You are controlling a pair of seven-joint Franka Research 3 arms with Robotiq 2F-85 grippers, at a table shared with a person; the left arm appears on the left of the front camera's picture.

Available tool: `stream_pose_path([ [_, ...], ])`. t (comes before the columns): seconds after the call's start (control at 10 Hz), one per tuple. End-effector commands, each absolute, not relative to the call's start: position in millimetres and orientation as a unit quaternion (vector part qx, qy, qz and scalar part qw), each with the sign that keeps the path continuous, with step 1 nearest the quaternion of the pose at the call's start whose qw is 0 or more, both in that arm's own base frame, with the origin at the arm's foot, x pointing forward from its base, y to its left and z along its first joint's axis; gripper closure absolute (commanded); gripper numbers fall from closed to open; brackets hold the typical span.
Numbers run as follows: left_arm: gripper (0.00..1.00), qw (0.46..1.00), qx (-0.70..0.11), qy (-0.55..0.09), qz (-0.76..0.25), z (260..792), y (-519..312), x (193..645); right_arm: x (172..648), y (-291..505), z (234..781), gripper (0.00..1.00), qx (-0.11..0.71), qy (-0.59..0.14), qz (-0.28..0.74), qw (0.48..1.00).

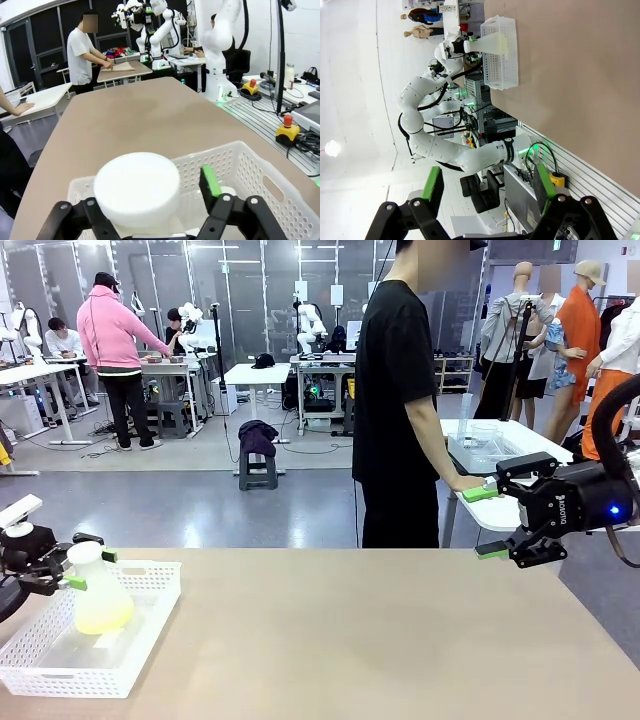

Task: Prepare the solutions needed for the experiment.
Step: When the human places the Big flask in the center of the table, pick up the Big flask and place it in the left Organizing basket.

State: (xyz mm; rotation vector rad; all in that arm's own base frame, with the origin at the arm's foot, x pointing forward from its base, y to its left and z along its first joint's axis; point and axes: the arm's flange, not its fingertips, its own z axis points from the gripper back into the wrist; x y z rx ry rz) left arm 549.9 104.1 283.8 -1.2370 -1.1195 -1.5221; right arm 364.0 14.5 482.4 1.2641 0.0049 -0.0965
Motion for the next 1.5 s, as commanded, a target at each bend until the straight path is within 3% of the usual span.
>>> stream_pose_path([
  [0.0,0.00,0.427,-0.497,-0.435,-0.617,288.6,115.0,551.8,365.4,15.8,482.9,0.10,0.597,-0.003,-0.042,0.801],
  [1.4,0.00,0.436,-0.487,-0.444,-0.613,285.8,117.4,549.0,365.4,15.8,482.9,0.10,0.597,-0.003,-0.042,0.801],
])
